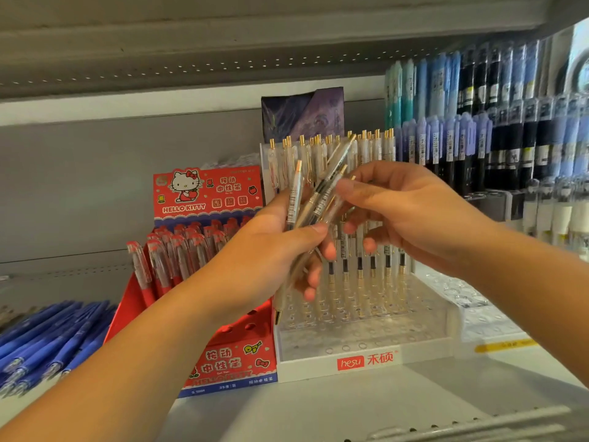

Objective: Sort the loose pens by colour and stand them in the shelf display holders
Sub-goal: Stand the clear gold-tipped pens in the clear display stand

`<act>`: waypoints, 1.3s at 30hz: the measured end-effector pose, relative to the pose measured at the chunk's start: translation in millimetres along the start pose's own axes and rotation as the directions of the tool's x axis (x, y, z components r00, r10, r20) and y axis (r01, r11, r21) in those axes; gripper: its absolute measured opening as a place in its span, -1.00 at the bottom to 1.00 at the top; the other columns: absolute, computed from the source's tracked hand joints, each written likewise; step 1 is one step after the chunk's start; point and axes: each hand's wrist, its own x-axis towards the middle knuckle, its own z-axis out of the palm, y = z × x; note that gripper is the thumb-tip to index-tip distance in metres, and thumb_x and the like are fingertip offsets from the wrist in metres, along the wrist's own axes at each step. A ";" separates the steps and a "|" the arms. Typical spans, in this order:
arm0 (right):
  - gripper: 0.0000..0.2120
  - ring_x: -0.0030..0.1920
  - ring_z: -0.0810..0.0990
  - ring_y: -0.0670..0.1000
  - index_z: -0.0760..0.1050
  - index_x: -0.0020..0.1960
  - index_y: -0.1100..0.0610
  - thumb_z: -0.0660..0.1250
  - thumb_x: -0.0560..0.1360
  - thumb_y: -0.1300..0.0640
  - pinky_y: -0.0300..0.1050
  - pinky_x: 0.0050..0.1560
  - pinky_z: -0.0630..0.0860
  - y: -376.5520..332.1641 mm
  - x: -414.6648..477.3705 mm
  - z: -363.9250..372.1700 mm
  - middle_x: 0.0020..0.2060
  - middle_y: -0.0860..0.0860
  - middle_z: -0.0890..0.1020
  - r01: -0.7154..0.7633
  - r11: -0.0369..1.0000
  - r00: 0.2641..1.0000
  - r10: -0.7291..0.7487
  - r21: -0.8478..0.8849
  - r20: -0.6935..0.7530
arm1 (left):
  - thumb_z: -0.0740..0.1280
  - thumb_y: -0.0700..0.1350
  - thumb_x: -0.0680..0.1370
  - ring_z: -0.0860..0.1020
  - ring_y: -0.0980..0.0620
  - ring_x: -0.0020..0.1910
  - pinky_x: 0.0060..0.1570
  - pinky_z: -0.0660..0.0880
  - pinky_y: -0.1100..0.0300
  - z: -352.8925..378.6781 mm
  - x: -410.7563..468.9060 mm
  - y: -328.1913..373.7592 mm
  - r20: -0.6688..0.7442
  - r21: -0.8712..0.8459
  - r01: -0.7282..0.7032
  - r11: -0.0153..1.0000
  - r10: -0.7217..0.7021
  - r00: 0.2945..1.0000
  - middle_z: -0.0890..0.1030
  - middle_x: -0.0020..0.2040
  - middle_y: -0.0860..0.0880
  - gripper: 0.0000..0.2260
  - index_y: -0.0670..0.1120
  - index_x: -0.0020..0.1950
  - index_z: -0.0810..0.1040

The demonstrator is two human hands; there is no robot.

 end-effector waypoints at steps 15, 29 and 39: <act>-0.75 -0.17 0.73 0.09 0.57 0.15 0.16 0.36 0.52 0.36 -0.13 -0.20 0.67 12.2 2.1 13.0 -0.16 0.12 0.72 0.170 0.978 0.973 -0.186 -0.118 -0.139 | 0.26 -0.22 0.64 0.53 0.08 -0.30 -0.26 0.52 0.20 -11.4 6.6 -0.8 -0.366 0.225 -0.146 0.963 0.222 0.904 0.61 -0.28 0.10 -0.80 0.09 0.00 0.54; -0.80 -0.09 0.68 -0.06 0.54 0.04 0.01 0.42 0.50 0.26 -0.08 -0.10 0.67 27.7 4.2 25.9 -0.12 -0.05 0.68 0.265 0.879 0.964 -0.256 -0.396 0.077 | 0.28 -0.11 0.64 0.34 0.07 -0.51 -0.49 0.30 0.21 -8.5 5.0 0.7 -0.315 0.059 -0.141 0.988 0.153 0.937 0.50 -0.37 0.00 -0.79 0.23 -0.01 0.56; -0.60 0.05 0.55 -0.30 0.47 0.37 -0.12 0.34 0.55 0.05 -0.50 -0.07 0.46 24.4 0.3 25.4 0.12 -0.33 0.59 0.308 0.667 0.951 -0.201 -0.678 0.235 | 0.26 -0.15 0.65 0.25 0.06 -0.55 -0.47 0.15 0.15 -9.3 5.5 4.2 -0.346 -0.016 -0.177 0.984 0.161 0.924 0.47 -0.38 0.00 -0.81 0.12 -0.06 0.56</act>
